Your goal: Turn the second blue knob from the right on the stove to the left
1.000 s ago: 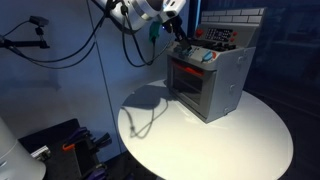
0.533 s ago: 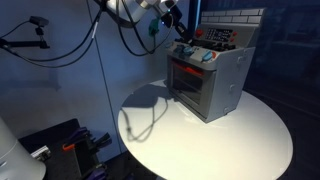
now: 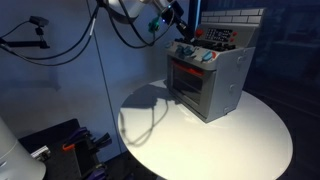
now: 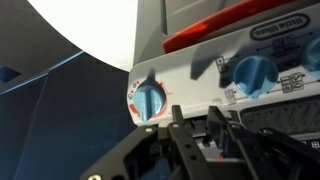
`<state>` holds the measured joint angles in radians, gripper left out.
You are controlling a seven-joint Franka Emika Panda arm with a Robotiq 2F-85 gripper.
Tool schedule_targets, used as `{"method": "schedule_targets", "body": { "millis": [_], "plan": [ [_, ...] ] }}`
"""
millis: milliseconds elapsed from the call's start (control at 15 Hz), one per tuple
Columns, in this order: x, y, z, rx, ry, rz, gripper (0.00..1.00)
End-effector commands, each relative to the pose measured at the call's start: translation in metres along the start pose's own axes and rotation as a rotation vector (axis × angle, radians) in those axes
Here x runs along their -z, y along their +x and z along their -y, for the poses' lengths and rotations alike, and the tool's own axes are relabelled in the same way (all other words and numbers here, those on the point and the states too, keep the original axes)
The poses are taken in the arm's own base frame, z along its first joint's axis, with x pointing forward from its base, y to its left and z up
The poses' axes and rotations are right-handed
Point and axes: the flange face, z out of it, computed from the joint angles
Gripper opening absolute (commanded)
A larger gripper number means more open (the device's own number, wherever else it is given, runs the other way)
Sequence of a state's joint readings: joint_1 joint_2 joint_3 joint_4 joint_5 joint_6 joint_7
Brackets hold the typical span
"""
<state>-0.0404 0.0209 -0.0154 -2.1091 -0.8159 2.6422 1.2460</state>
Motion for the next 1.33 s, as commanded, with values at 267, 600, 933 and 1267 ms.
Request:
{"method": "schedule_targets", "body": {
  "millis": [267, 600, 933, 1267],
  "plan": [
    [0.022, -0.011, -0.018, 0.067, -0.013, 0.148, 0.36],
    [0.038, -0.014, -0.028, 0.095, -0.017, 0.236, 0.69],
    [0.055, -0.019, -0.038, 0.132, -0.02, 0.326, 0.88],
    [0.073, -0.032, -0.047, 0.186, -0.02, 0.453, 1.0]
  ]
}}
